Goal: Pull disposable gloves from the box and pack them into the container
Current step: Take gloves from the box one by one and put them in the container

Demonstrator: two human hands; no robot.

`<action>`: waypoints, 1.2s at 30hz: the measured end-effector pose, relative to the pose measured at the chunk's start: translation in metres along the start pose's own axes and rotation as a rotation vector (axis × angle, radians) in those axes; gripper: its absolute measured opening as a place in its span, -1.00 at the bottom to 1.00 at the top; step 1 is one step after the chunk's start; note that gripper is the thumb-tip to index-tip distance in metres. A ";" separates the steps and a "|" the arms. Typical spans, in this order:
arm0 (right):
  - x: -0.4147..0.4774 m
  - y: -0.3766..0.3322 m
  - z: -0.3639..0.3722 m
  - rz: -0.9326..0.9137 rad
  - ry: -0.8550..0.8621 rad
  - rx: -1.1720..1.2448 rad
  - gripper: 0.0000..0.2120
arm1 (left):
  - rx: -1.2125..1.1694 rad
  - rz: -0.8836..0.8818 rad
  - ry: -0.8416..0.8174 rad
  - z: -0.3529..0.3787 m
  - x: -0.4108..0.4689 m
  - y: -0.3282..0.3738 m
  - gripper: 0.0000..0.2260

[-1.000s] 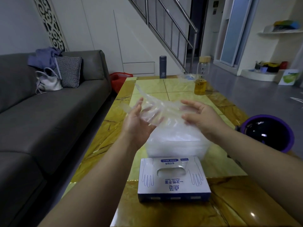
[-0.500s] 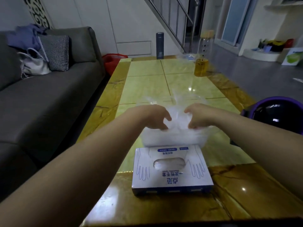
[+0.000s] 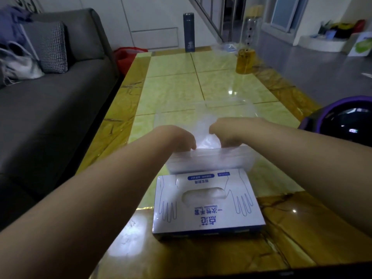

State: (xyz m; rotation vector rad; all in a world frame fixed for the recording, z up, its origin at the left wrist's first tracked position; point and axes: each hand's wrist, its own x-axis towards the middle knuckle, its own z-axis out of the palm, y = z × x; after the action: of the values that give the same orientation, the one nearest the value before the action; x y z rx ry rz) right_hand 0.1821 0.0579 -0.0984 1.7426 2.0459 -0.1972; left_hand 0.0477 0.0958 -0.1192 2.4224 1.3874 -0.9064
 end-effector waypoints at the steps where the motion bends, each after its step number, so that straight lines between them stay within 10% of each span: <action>1: 0.006 0.005 0.003 0.017 -0.087 0.075 -0.07 | -0.006 -0.004 -0.022 0.003 0.006 -0.002 -0.64; 11: 0.025 0.015 0.016 0.042 -0.263 0.127 0.08 | -0.018 0.006 -0.063 0.005 0.000 0.001 -0.66; 18: 0.019 0.011 0.014 0.044 -0.248 0.114 0.00 | -0.320 0.107 0.291 -0.010 -0.085 -0.009 -0.69; 29: -0.088 -0.010 -0.017 -0.299 0.481 0.212 -0.86 | -0.737 0.118 0.743 0.047 -0.147 -0.021 -0.90; 36: -0.110 -0.036 0.053 -0.447 0.277 0.130 -0.76 | -0.813 0.105 0.690 0.096 -0.160 -0.006 -0.95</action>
State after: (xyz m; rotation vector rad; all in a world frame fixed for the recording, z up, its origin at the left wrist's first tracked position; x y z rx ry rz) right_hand 0.1712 -0.0685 -0.1056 1.4202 2.6659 -0.2397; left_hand -0.0555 -0.0579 -0.0982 2.1333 1.3925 0.5204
